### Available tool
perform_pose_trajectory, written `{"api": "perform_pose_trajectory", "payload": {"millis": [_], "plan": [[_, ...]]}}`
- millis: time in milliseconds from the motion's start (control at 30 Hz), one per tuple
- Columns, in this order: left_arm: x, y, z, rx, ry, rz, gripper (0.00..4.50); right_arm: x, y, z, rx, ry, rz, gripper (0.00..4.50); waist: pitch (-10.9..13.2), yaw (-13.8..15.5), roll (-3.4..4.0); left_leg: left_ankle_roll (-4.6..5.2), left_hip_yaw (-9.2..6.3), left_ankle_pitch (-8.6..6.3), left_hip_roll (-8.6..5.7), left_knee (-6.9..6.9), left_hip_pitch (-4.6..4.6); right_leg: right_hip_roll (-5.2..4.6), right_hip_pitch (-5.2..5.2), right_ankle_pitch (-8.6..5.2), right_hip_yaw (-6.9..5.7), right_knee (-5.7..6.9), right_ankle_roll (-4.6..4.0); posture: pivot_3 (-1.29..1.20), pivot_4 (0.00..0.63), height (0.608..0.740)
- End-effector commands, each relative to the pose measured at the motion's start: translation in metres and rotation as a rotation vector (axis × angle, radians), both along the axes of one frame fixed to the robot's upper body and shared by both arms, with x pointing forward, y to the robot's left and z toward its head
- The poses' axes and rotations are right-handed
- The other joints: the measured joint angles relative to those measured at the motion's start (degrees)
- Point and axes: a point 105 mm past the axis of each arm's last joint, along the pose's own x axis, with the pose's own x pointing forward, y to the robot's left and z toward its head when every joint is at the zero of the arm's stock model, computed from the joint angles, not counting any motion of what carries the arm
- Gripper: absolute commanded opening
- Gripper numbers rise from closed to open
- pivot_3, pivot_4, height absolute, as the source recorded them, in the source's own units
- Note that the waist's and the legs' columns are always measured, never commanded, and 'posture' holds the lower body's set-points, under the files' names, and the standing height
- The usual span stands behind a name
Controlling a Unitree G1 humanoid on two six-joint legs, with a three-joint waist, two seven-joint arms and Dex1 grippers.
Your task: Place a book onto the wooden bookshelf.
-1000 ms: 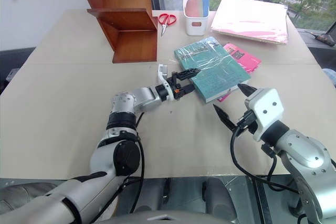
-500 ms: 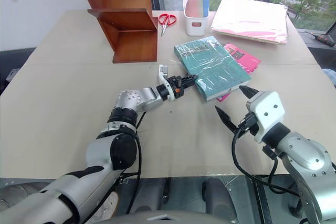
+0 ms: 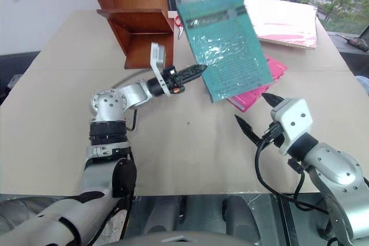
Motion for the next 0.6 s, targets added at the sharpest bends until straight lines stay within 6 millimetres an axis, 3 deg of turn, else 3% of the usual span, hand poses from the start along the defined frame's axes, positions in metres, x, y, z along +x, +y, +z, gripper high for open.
{"api": "perform_pose_trajectory", "payload": {"millis": [33, 200, 333, 400, 600], "plan": [[-0.009, -0.012, 0.031, 0.262, -0.525, 0.026, 0.08, -0.001, 0.002, 0.01, 0.017, -0.041, 0.013, 4.5, 0.0, -0.21, 0.0, 0.0, 0.01, 0.0, 0.0, 0.0, 0.0, 0.0, -0.01, 0.0, 0.02, 0.01, 0.0, 0.0, 0.15, 0.74], [0.006, 0.002, 0.073, 0.677, -1.19, 0.159, 0.08, 0.003, 0.004, 0.024, 0.032, -0.074, 0.041, 4.5, 0.04, -0.34, -0.02, 0.01, 0.1, 0.0, 0.01, -0.09, 0.0, 0.03, -0.12, 0.0, 0.13, 0.01, -0.02, 0.0, 0.15, 0.74], [0.025, 0.032, 0.122, 1.029, -1.503, 0.239, 0.08, 0.013, 0.003, 0.038, 0.015, -0.109, 0.076, 4.5, 0.06, -0.33, -0.03, 0.04, 0.11, -0.02, 0.01, -0.09, -0.19, 0.03, -0.22, -0.01, 0.13, -0.12, -0.01, 0.0, 0.15, 0.74], [0.039, 0.057, 0.143, 1.227, -1.523, 0.288, 0.08, 0.021, 0.0, 0.05, 0.003, -0.141, 0.091, 4.5, 0.1, -0.47, -0.06, 0.07, 0.14, -0.03, 0.01, -0.11, -0.31, 0.03, -0.32, -0.01, 0.13, -0.21, 0.01, 0.0, 0.15, 0.74], [0.061, 0.113, 0.166, 1.553, -1.378, 0.398, 0.08, 0.034, 0.007, 0.068, 0.002, -0.198, 0.12, 4.5, 0.12, -0.49, -0.04, 0.08, 0.13, -0.03, 0.0, -0.27, -0.55, 0.04, -0.57, -0.06, 0.08, -0.27, 0.05, 0.0, 0.15, 0.74]]}}
